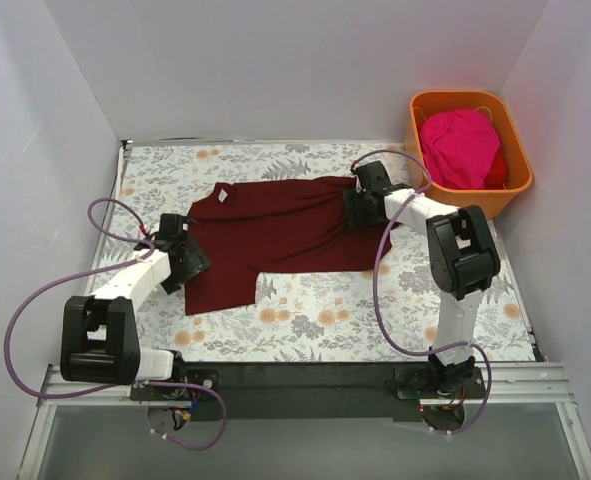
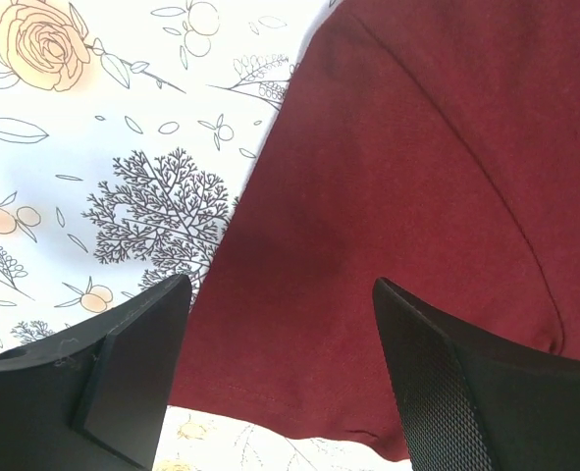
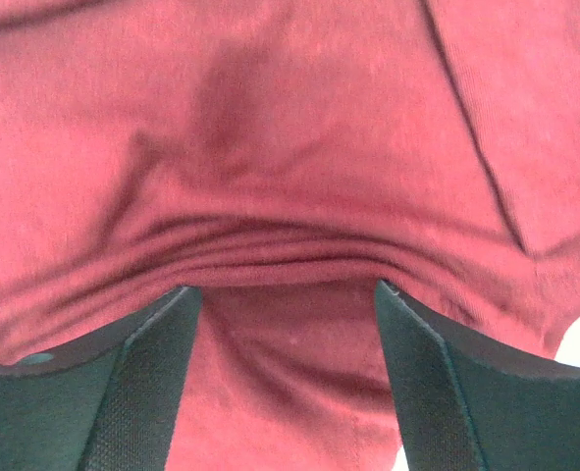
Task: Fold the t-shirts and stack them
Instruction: Flatten the tshirt out
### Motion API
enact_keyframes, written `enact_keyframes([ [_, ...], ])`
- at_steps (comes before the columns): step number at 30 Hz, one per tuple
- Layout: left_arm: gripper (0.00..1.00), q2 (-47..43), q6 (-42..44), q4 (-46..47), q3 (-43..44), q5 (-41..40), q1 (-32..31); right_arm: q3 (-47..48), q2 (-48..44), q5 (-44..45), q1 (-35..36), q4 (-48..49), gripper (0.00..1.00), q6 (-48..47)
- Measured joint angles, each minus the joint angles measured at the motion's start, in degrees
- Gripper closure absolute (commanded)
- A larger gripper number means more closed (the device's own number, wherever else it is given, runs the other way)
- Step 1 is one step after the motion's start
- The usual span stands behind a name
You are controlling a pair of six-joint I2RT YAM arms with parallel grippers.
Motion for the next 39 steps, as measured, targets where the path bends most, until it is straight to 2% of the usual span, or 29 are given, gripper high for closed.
enact_keyframes([
  [5, 0.3, 0.3, 0.1, -0.3, 0.0, 0.5, 0.0, -4.1, -6.9, 0.4, 1.0, -3.0, 0.19, -0.7],
  [10, 0.35, 2.1, -0.3, -1.9, 0.0, 1.3, 0.0, -16.0, -23.7, -0.6, 2.0, -4.3, 0.19, 0.3],
  [14, 0.38, 2.6, -1.6, -4.1, 0.4, 1.4, 0.0, -21.9, -32.4, -1.2, 2.0, -5.4, 0.19, 1.0],
  [21, 0.39, 4.3, -5.1, -5.9, 1.6, 0.9, 0.0, -26.1, -38.2, -2.8, 1.9, -6.9, 0.19, 1.9],
  [31, 0.4, 4.6, -6.9, -7.9, 1.5, -1.3, 0.0, -27.7, -40.9, -5.0, 1.9, -6.8, 0.19, 2.2],
  [35, 0.56, 4.7, -7.0, -7.9, 1.4, -1.4, 0.0, -29.1, -41.6, -5.0, 1.9, -6.7, 0.2, 2.2],
  [36, 0.66, 4.8, -7.1, -7.9, 1.4, -1.3, 0.0, -29.4, -41.6, -5.0, 1.9, -6.7, 0.2, 2.2],
  [37, 0.71, 4.9, -7.3, -7.8, 1.4, -1.3, 0.0, -29.7, -41.6, -5.0, 1.9, -6.7, 0.2, 2.2],
  [38, 0.81, 4.9, -7.2, -7.7, 1.4, -1.3, 0.0, -30.0, -41.6, -5.0, 1.9, -6.6, 0.2, 2.2],
  [39, 0.87, 5.0, -7.3, -7.6, 1.4, -1.2, 0.0, -30.2, -41.6, -5.0, 1.9, -6.5, 0.2, 2.2],
])
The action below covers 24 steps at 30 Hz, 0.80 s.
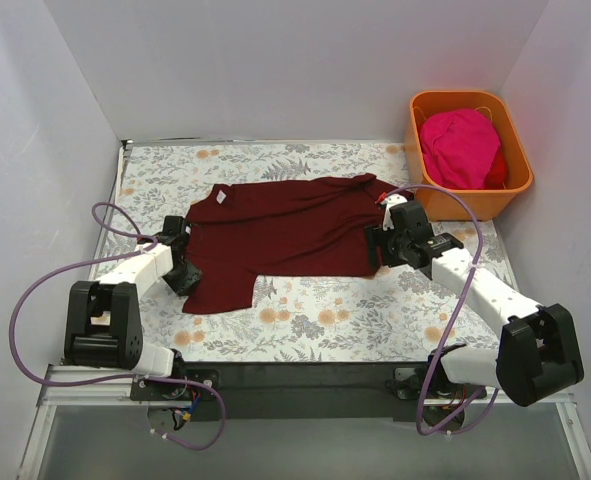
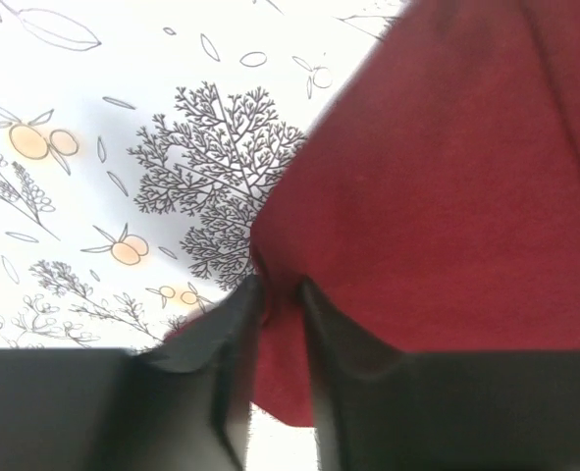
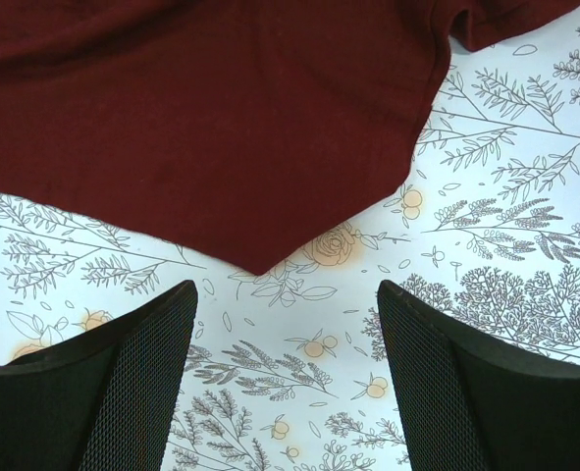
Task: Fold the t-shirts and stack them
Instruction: Flatten the tshirt out
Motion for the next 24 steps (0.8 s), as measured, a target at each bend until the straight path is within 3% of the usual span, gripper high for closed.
enact_keyframes([
  [2, 0.99, 0.1, 0.2, 0.3, 0.0, 0.2, 0.0, -0.4, 0.0, 0.3, 0.0, 0.2, 0.2, 0.1],
  [3, 1.0, 0.1, 0.2, 0.4, 0.0, 0.3, 0.0, -0.5, 0.0, 0.5, 0.0, 0.2, 0.2, 0.2],
  [15, 1.0, -3.3, 0.5, 0.0, -0.9, 2.6, 0.1, -6.8, 0.0, 0.1, -3.3, 1.3, 0.29, 5.2],
  [24, 1.0, -12.3, 2.1, 2.2, -1.8, 4.6, 0.1, -11.3, 1.7, -7.0, -4.5, 8.2, 0.32, 11.7],
])
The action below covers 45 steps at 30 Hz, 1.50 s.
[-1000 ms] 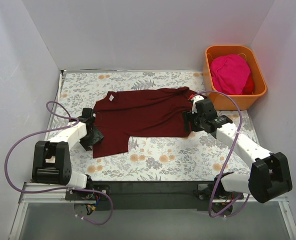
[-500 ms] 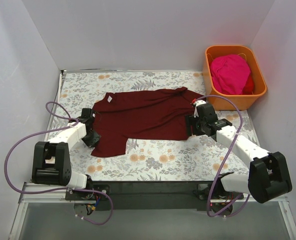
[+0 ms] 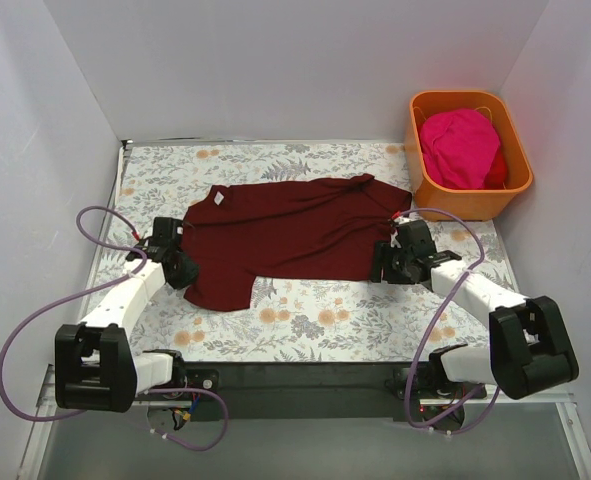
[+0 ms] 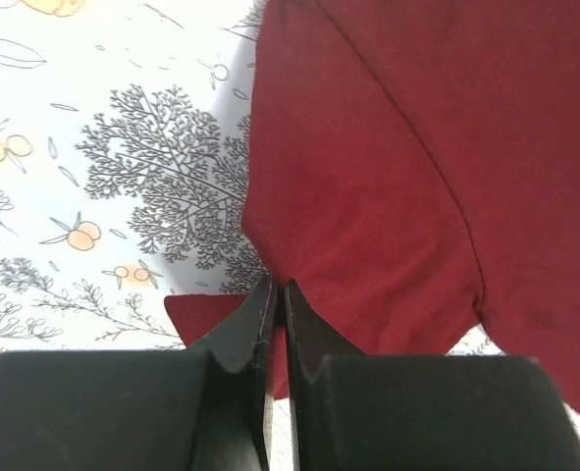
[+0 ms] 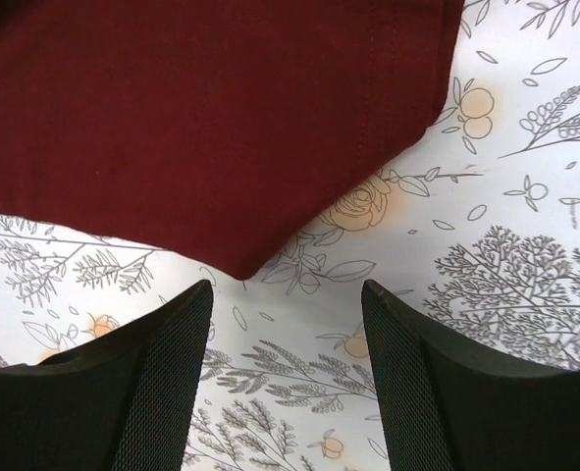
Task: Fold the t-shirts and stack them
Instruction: Flatten the tshirt out
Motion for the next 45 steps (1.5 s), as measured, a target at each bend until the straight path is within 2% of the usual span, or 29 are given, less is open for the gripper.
enact_keyframes([
  [4, 1.0, -1.0, 0.8, 2.5, -2.7, 1.7, 0.0, -1.1, 2.3, -1.4, -0.8, 3.6, 0.33, 4.2],
  [7, 1.0, -1.0, 1.2, 3.4, -4.2, 2.6, 0.0, -1.2, 3.2, -1.7, -1.5, 6.2, 0.42, 7.2],
  [10, 1.0, -1.1, 1.7, 4.3, -4.5, 2.7, 0.0, -1.5, 4.5, -2.1, -1.9, 8.8, 0.62, 9.5],
  [11, 1.0, -1.1, 1.9, 4.6, -4.5, 2.7, 0.0, -1.5, 5.0, -2.3, -1.9, 9.3, 0.77, 10.1],
  [14, 1.0, -1.4, 2.3, 5.1, -4.5, 2.7, 0.0, -1.2, 6.6, -3.2, -1.9, 9.7, 0.98, 11.1],
  [18, 1.0, -2.0, 2.4, 5.6, -4.5, 2.6, 0.0, 3.1, 6.6, -2.8, -1.3, 4.6, 0.99, 10.7],
  [22, 1.0, -2.5, 2.4, 5.7, -4.5, 2.6, 0.0, 12.7, 6.3, 1.9, 1.3, -4.5, 0.99, 8.6],
  [23, 1.0, -2.5, 2.4, 5.7, -4.5, 2.6, 0.0, 15.2, 6.3, 3.5, 2.1, -6.6, 0.84, 7.7],
  [25, 1.0, -2.5, 2.4, 5.7, -4.5, 2.5, 0.0, 18.9, 6.2, 6.7, 4.2, -10.8, 0.72, 6.3],
  [26, 1.0, -2.5, 2.4, 5.7, -4.5, 2.4, 0.0, 19.9, 6.0, 8.0, 5.2, -12.5, 0.59, 5.4],
  [29, 1.0, -2.7, 2.4, 5.7, -4.5, 2.3, 0.0, 19.8, 4.3, 10.1, 7.8, -17.2, 0.4, 3.6],
  [30, 1.0, -2.9, 2.4, 5.7, -4.5, 2.1, 0.0, 19.1, 3.3, 10.5, 8.3, -18.5, 0.38, 3.3],
  [37, 1.0, -4.0, 2.4, 5.7, -4.5, 1.4, 0.0, 13.4, -1.9, 11.2, 3.7, -20.7, 0.43, 1.9],
  [45, 1.0, -4.0, 2.4, 5.7, -4.5, 1.4, 0.0, 8.6, 2.6, 10.2, 2.0, -15.4, 0.37, 2.3],
])
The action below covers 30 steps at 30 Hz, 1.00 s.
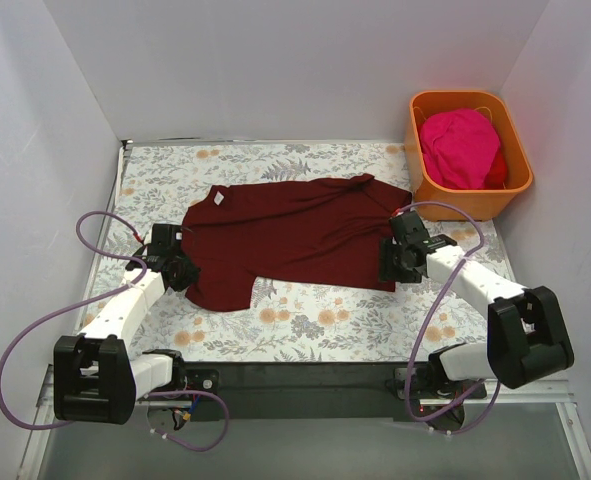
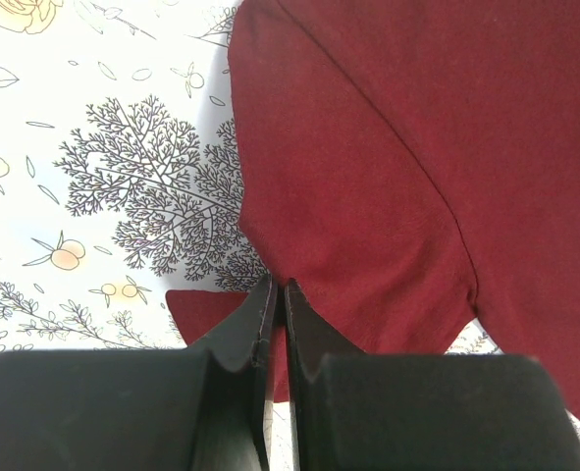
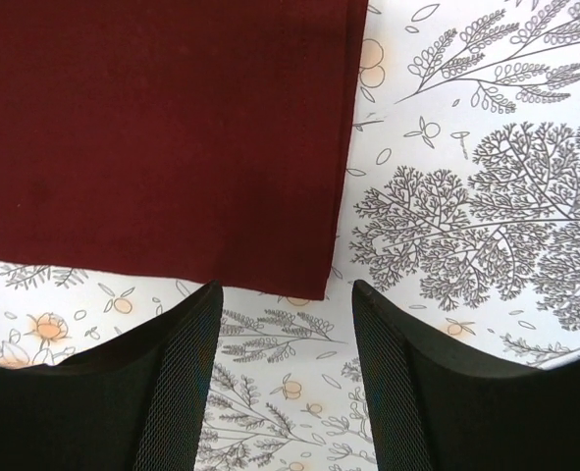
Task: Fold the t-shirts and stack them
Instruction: Flatten the tshirt out
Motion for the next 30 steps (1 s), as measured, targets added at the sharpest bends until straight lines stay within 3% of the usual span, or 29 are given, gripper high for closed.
enact_keyframes([
  [11, 1.0, 0.0, 0.0, 0.0, 0.0, 0.0, 0.0, -1.2, 6.4, 1.6, 0.1, 3.7, 0.41, 1.9],
  [20, 1.0, 0.0, 0.0, 0.0, 0.0, 0.0, 0.0, -0.4, 7.6, 2.7, 1.2, 3.6, 0.5, 2.6],
  [27, 1.0, 0.0, 0.0, 0.0, 0.0, 0.0, 0.0, -0.3, 7.8, 2.8, 2.4, 4.0, 0.76, 3.7],
  [30, 1.0, -0.1, 0.0, 0.0, 0.0, 0.0, 0.0, -0.4, 7.8, 2.2, 2.7, 4.7, 0.98, 3.9],
])
